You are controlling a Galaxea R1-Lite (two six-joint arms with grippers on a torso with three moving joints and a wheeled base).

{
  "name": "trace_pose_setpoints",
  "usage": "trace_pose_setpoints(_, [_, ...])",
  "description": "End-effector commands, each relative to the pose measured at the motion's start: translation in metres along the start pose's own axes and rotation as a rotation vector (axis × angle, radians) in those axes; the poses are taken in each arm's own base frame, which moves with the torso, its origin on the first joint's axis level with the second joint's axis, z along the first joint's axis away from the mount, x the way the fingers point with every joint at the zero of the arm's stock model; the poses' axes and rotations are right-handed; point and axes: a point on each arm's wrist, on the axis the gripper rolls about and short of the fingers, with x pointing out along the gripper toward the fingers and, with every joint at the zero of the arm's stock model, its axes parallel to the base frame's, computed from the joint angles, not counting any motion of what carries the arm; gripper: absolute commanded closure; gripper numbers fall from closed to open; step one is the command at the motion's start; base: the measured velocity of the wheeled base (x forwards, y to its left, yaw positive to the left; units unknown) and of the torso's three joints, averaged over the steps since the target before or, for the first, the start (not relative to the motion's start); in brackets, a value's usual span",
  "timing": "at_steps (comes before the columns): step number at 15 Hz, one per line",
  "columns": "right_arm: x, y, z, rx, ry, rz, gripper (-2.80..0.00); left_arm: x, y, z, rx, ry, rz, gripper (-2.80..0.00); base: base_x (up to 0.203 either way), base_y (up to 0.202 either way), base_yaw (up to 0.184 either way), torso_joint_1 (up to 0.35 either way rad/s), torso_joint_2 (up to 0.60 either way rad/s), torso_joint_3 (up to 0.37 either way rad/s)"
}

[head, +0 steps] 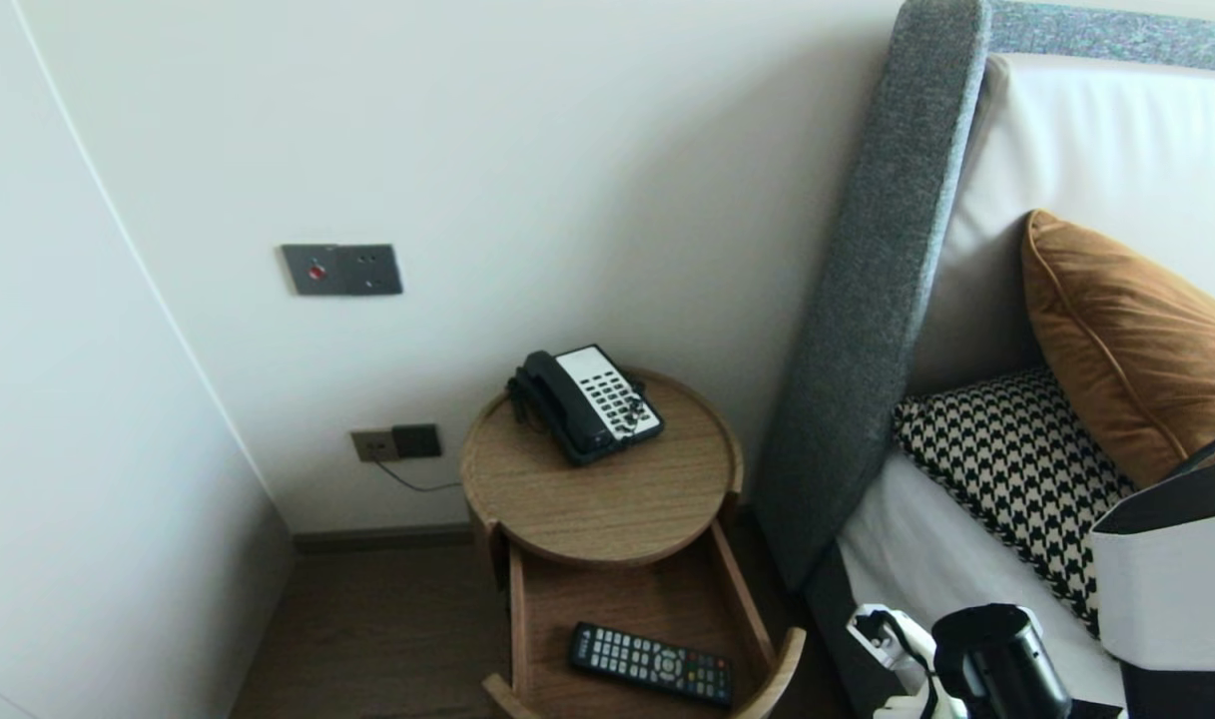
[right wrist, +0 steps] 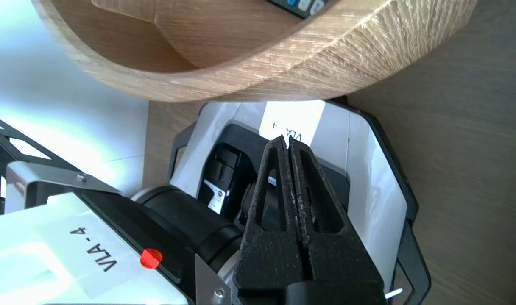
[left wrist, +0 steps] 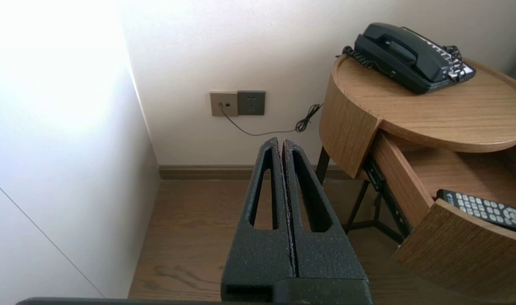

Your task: Close the nightstand drawer

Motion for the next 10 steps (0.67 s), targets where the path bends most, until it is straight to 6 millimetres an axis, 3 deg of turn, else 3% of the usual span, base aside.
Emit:
trace_pose_setpoints(1, [0.0006, 0.0004, -0.0002, 0.003, 0.001, 0.006, 0.00, -0.0001, 0.0000, 0.0000, 0.000, -0.002, 0.000, 0.00, 0.000, 0.000, 0.000, 0.000, 0.00, 0.000])
trace_pose_setpoints(10, [0.0005, -0.0003, 0.0009, 0.008, -0.004, 0.003, 0.00, -0.0001, 0.0000, 0.0000, 0.000, -0.002, 0.000, 0.00, 0.000, 0.000, 0.000, 0.000, 0.00, 0.000])
